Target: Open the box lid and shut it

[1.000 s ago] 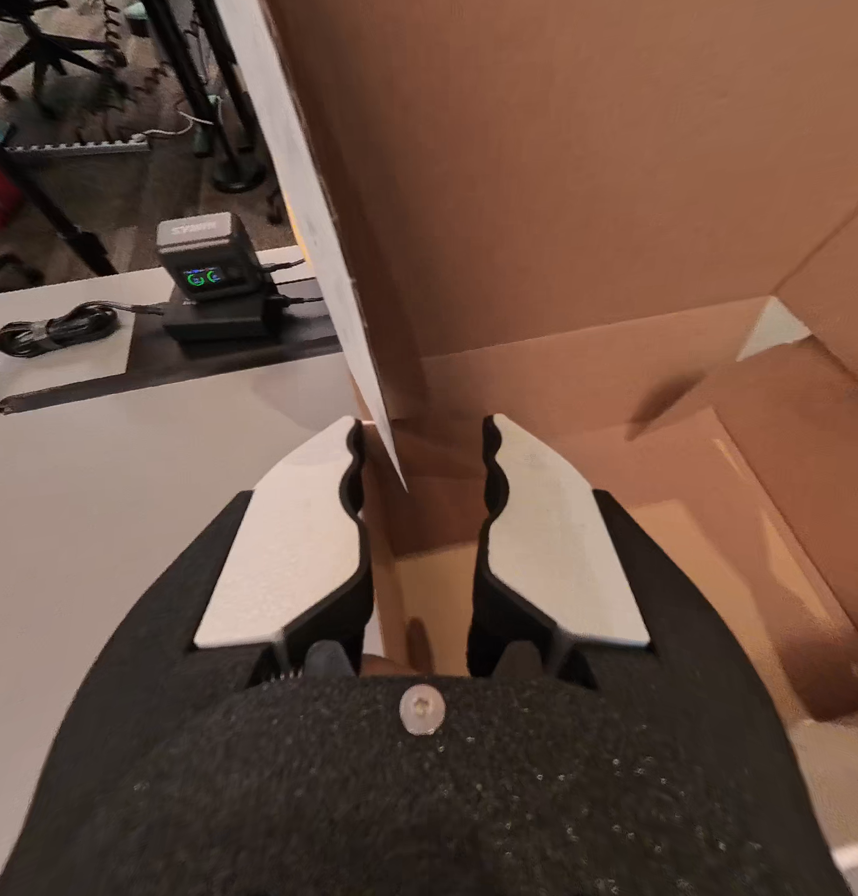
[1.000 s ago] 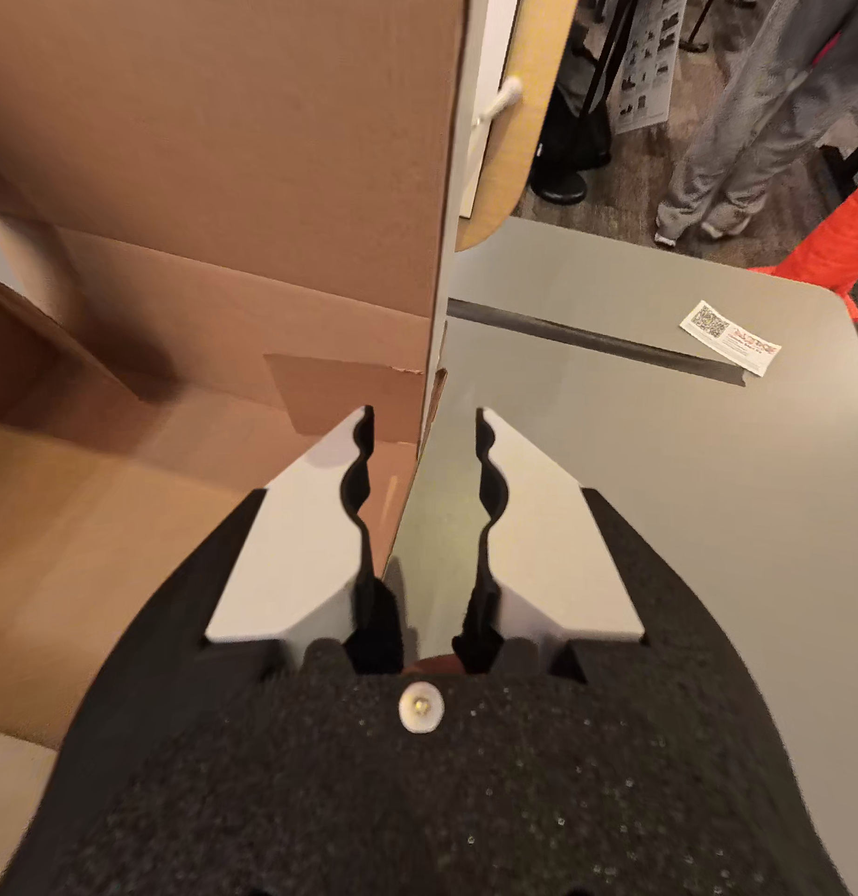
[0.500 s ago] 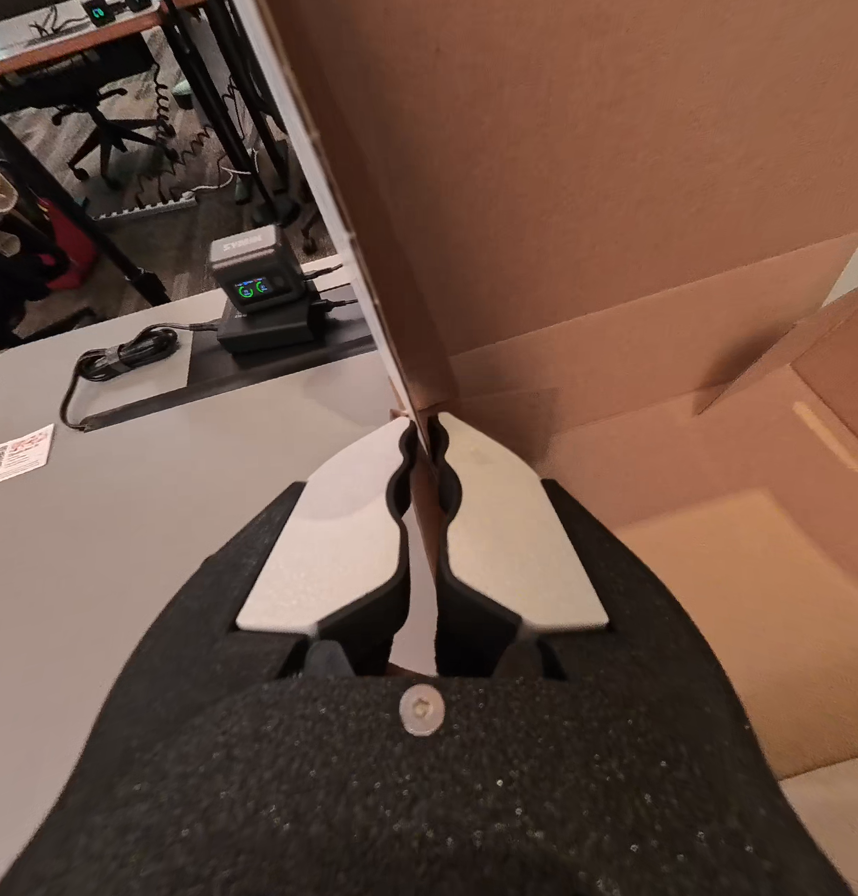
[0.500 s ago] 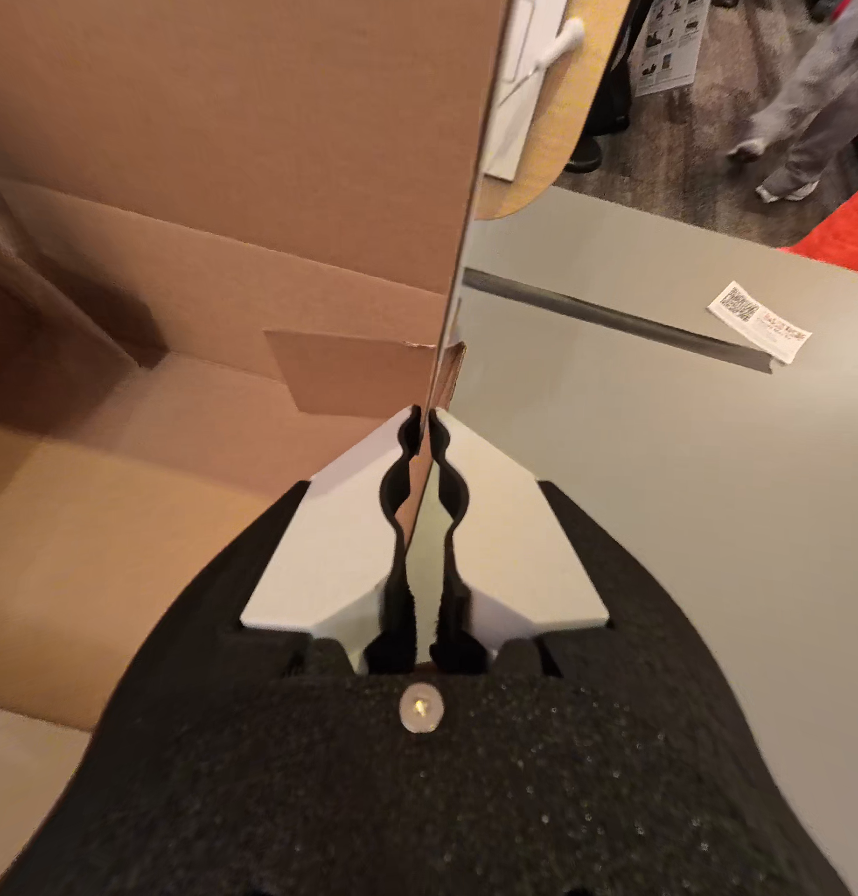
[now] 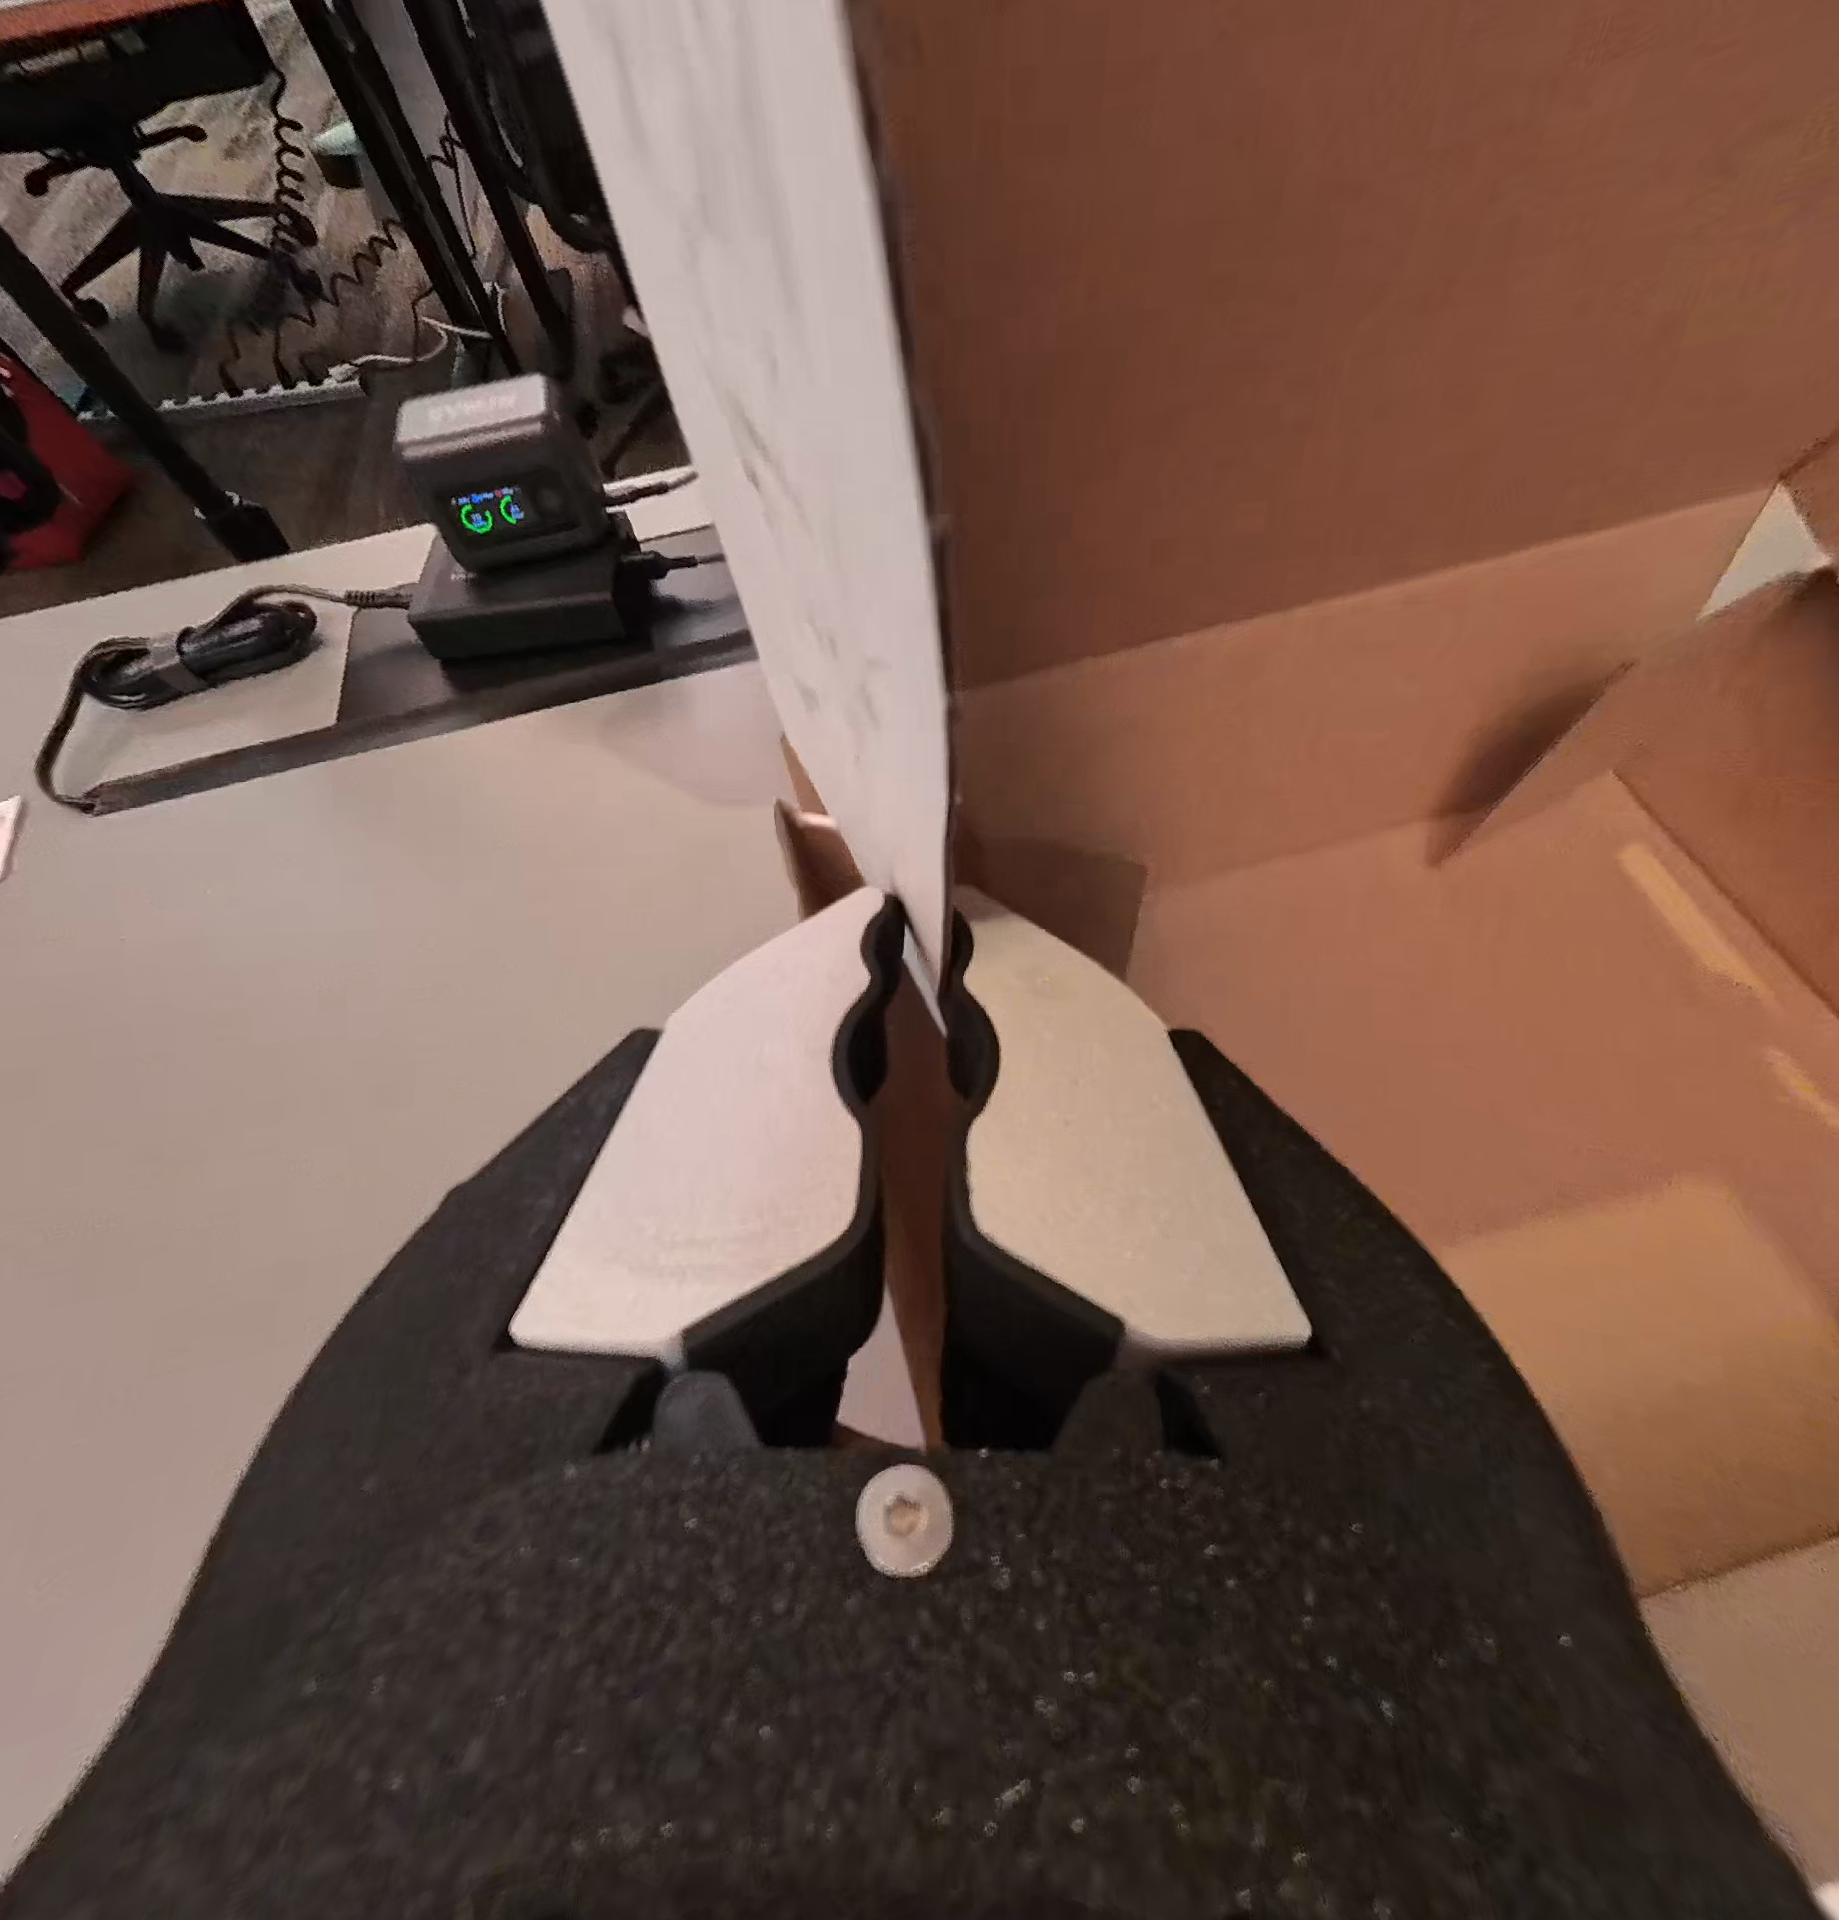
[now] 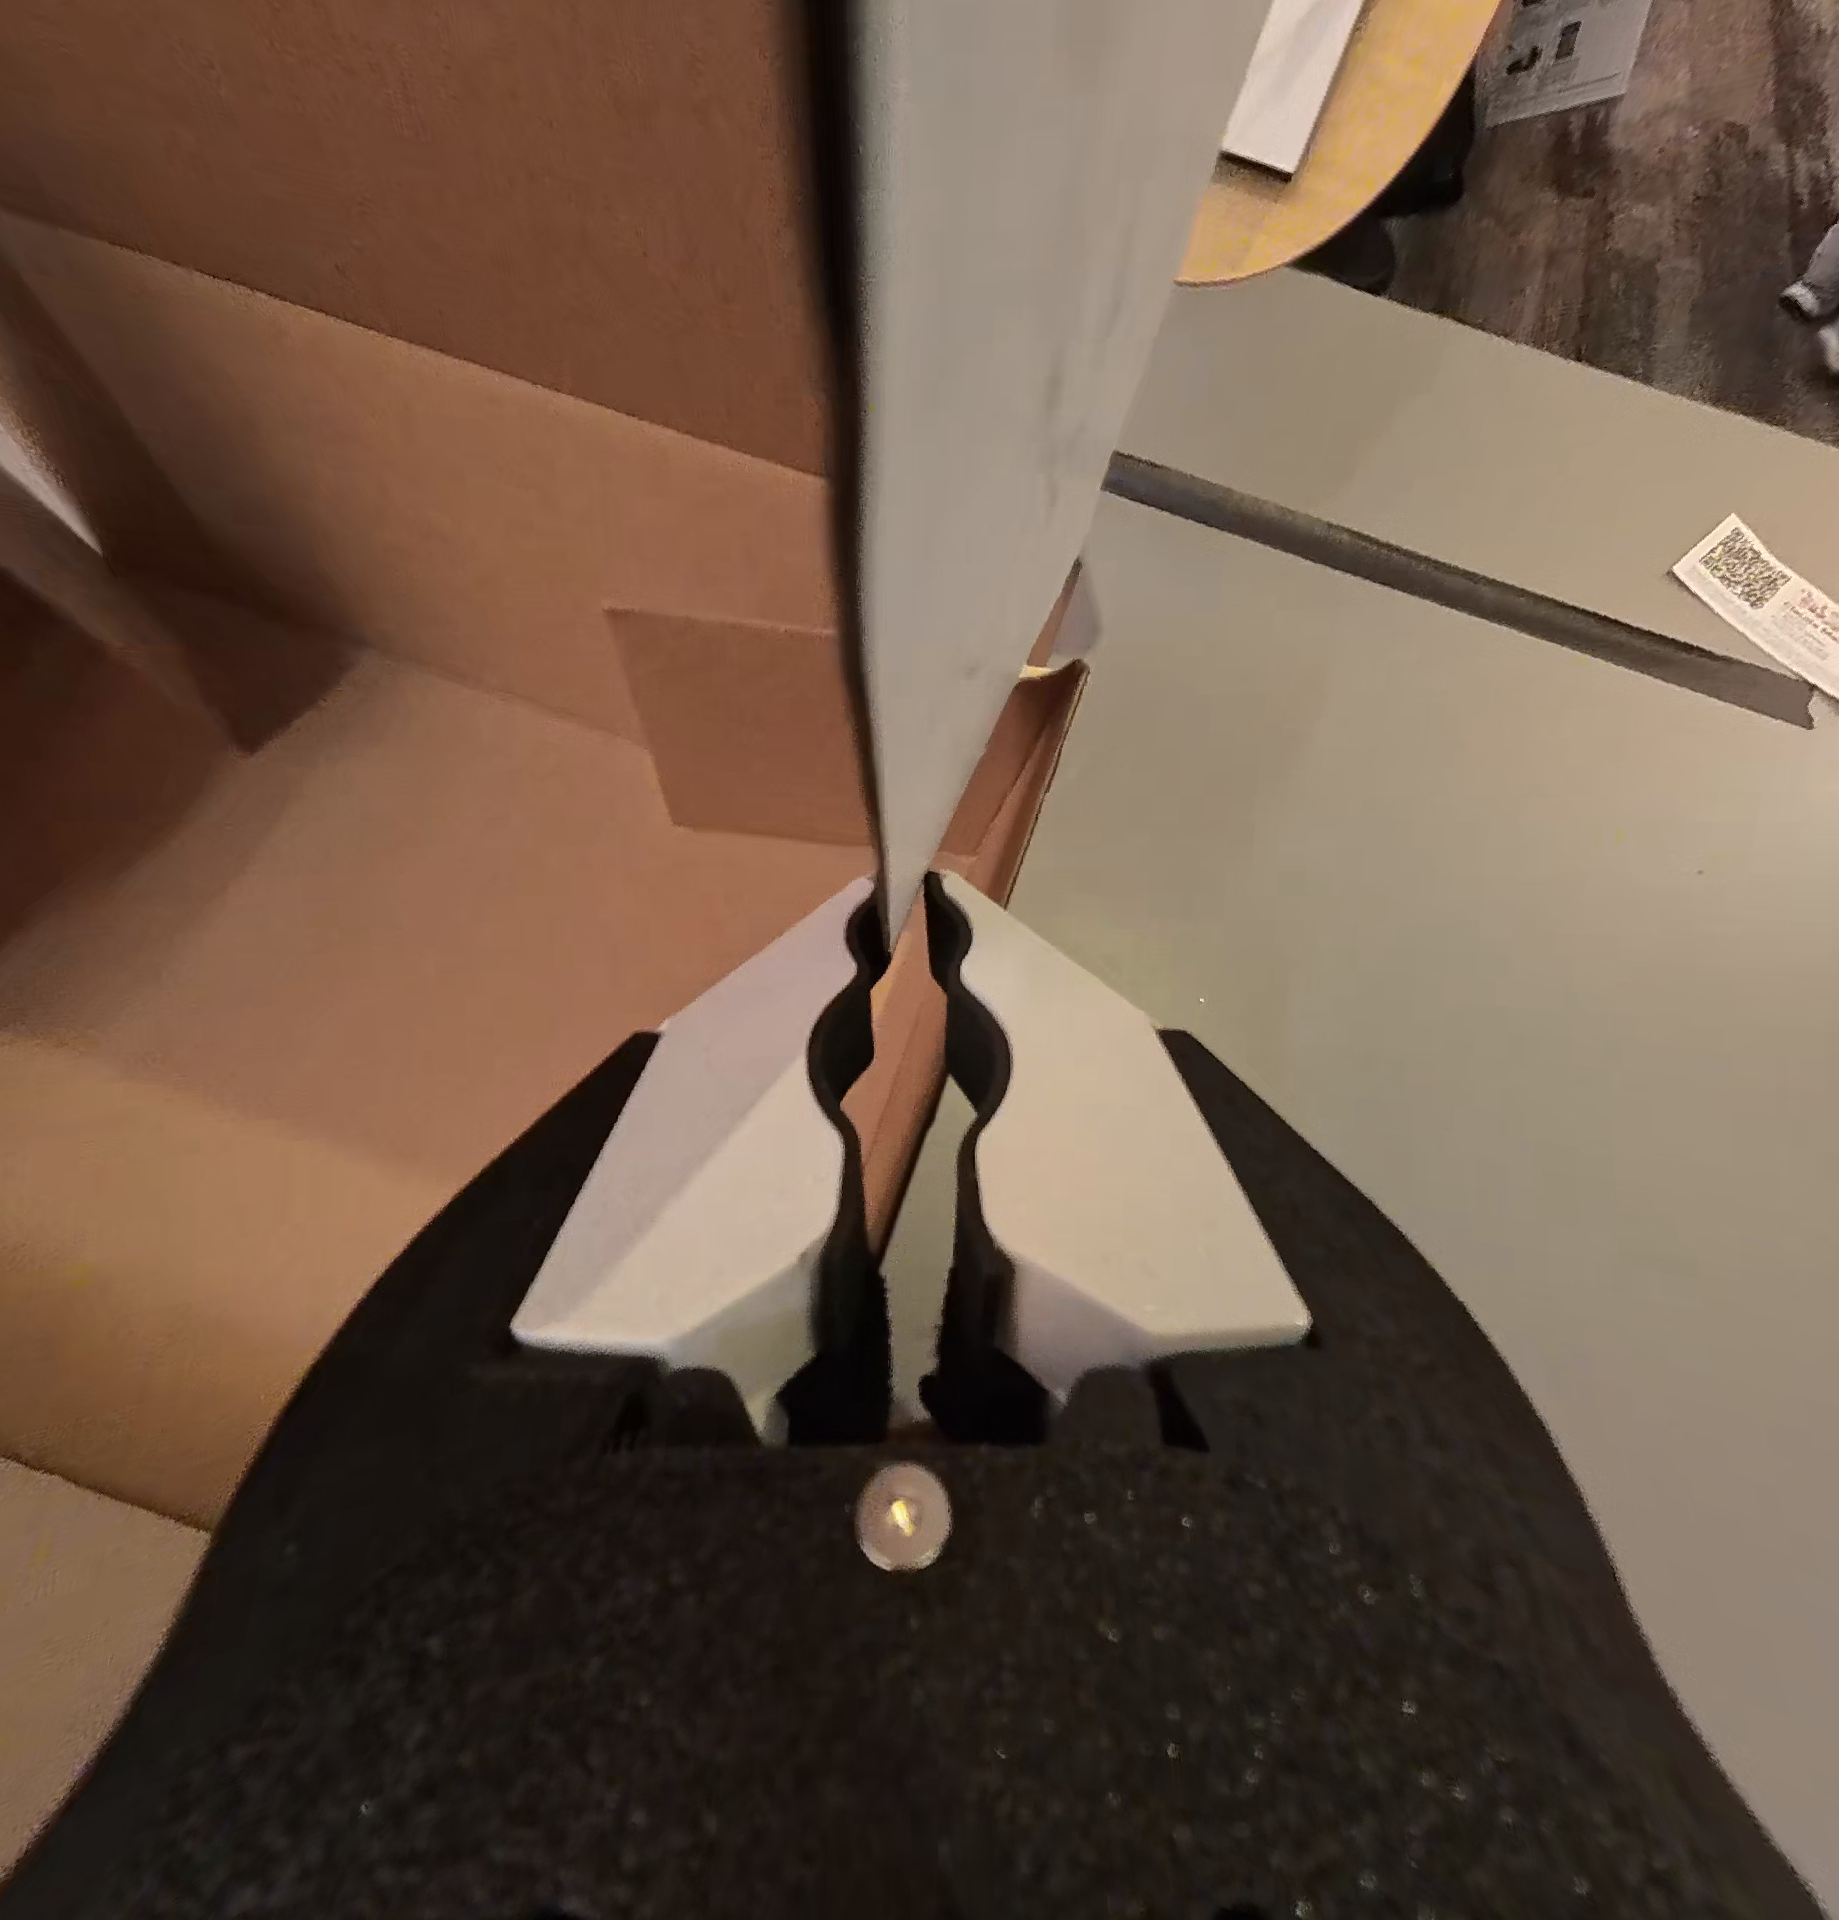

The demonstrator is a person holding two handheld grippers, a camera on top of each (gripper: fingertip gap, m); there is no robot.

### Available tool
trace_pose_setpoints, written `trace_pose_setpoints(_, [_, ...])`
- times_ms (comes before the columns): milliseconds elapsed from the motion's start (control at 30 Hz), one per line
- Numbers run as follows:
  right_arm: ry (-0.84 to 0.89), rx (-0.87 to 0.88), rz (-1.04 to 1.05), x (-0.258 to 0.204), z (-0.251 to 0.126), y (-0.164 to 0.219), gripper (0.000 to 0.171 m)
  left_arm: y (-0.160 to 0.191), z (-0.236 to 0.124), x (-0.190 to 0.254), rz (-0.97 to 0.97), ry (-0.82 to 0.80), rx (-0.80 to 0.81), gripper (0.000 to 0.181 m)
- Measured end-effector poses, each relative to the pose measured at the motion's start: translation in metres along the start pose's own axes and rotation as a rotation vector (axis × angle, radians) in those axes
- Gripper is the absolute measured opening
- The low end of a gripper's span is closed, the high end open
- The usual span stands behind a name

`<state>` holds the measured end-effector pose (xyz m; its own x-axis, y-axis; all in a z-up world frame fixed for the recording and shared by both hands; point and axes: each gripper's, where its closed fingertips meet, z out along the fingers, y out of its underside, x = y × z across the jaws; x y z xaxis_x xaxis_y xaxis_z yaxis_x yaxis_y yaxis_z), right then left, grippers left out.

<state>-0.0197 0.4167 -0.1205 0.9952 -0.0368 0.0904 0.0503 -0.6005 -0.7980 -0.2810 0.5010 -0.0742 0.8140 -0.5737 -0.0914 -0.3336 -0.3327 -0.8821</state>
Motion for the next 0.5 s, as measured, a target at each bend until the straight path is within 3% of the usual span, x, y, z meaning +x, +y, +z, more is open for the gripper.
trace_pose_setpoints(267, [-0.044,0.03,-0.007,-0.004,-0.002,0.0,0.008,0.013,-0.015,-0.009,0.034,-0.02,-0.029,0.003])
trace_pose_setpoints(433, [-0.085,0.105,0.004,-0.007,-0.024,-0.007,0.045,0.015,-0.015,-0.012,0.018,-0.064,-0.011,0.002])
trace_pose_setpoints(500, [-0.08,0.196,0.014,-0.004,-0.049,-0.024,0.046,0.015,-0.015,-0.009,0.027,-0.075,-0.004,0.002])
